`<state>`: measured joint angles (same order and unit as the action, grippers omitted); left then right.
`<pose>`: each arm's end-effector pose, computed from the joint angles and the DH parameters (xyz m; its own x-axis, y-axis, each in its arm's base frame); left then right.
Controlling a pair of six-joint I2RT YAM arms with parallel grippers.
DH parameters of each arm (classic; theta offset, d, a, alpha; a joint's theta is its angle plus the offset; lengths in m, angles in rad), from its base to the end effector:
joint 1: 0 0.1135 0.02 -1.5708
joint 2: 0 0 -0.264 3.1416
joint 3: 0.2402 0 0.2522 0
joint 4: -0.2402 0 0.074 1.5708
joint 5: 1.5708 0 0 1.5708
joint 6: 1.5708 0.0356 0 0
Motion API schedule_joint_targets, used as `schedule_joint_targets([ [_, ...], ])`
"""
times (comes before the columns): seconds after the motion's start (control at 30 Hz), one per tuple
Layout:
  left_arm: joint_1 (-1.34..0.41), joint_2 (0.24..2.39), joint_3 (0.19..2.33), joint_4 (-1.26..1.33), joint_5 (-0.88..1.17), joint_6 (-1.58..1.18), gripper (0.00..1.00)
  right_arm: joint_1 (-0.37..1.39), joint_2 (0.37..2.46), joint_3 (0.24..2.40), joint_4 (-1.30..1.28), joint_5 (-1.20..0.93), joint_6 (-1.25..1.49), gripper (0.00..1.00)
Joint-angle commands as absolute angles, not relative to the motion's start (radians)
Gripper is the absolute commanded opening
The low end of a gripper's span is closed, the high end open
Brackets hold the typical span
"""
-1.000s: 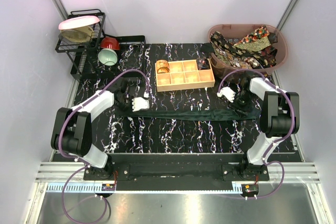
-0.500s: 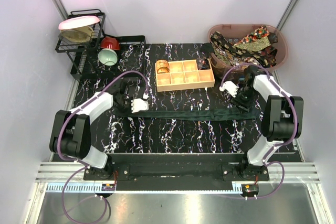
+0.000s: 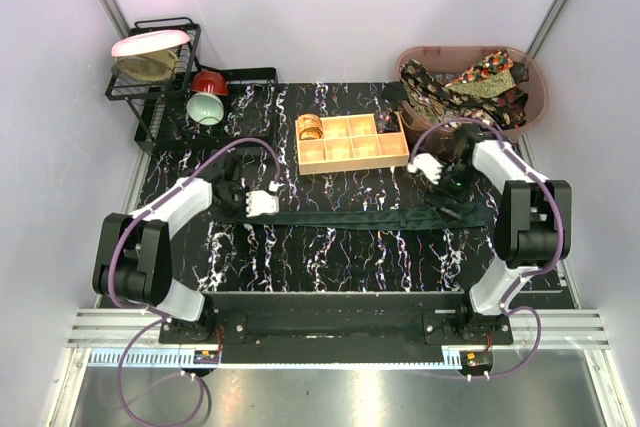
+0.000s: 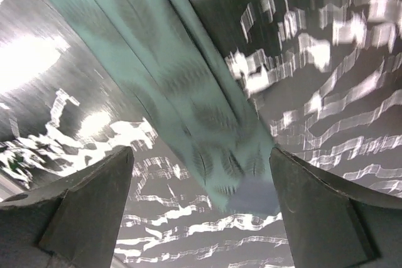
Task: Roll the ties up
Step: Flatten out the tie at the center of the board, then move the tie to the center of the board.
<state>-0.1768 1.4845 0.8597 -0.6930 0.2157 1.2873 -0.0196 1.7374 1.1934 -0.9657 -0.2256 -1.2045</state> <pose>0.2529 -0.0529 0.1766 -0.0510 0.9618 -0.2690 0.9778 0.1028 0.1824 0.3112 0.0019 0.1899 -0.3625 -0.9031 -0.2303 -0.9298 0.3674 0.0230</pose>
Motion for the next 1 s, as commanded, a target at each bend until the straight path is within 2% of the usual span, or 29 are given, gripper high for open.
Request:
schedule_joint_targets([
  [0.0, -0.172, 1.479, 0.847, -0.643, 0.192, 1.308, 0.32, 0.126, 1.693, 1.243, -0.983, -0.333, -1.141, 0.93],
  [0.13, -0.172, 1.395, 0.848, -0.641, 0.259, 1.296, 0.7, 0.222, 1.73, 1.246, -0.922, -0.342, -1.073, 0.88],
  [0.17, -0.172, 1.37, 0.854, -0.641, 0.274, 1.28, 0.88, 0.238, 1.738, 1.252, -0.914, -0.341, -1.06, 0.86],
  [0.2, -0.172, 1.321, 0.859, -0.643, 0.29, 1.269, 0.99, 0.276, 1.746, 1.258, -0.901, -0.342, -1.046, 0.84],
  [0.33, -0.172, 1.206, 0.894, -0.64, 0.383, 1.186, 0.99, 0.362, 1.781, 1.278, -0.856, -0.348, -0.977, 0.79],
  [0.5, -0.172, 1.12, 0.971, -0.528, 0.393, 0.855, 0.99, 0.433, 1.847, 1.256, -0.792, -0.298, -0.96, 0.75],
  [0.63, -0.17, 1.086, 1.026, -0.442, 0.473, 0.672, 0.99, 0.436, 1.881, 1.215, -0.767, -0.226, -1.0, 0.67],
  [0.73, -0.17, 1.062, 1.02, -0.393, 0.582, 0.68, 0.99, 0.422, 1.833, 1.123, -0.744, -0.174, -1.057, 0.54],
  [0.77, -0.172, 1.052, 1.016, -0.384, 0.598, 0.681, 0.99, 0.404, 1.819, 1.099, -0.742, -0.163, -1.072, 0.46],
  [0.83, -0.172, 1.054, 1.015, -0.376, 0.626, 0.672, 0.99, 0.367, 1.78, 1.037, -0.742, -0.15, -1.101, 0.4],
  [0.97, -0.17, 1.11, 1.058, -0.437, 0.669, 0.692, 0.99, 0.227, 1.721, 0.947, -0.742, -0.114, -1.213, 0.35],
])
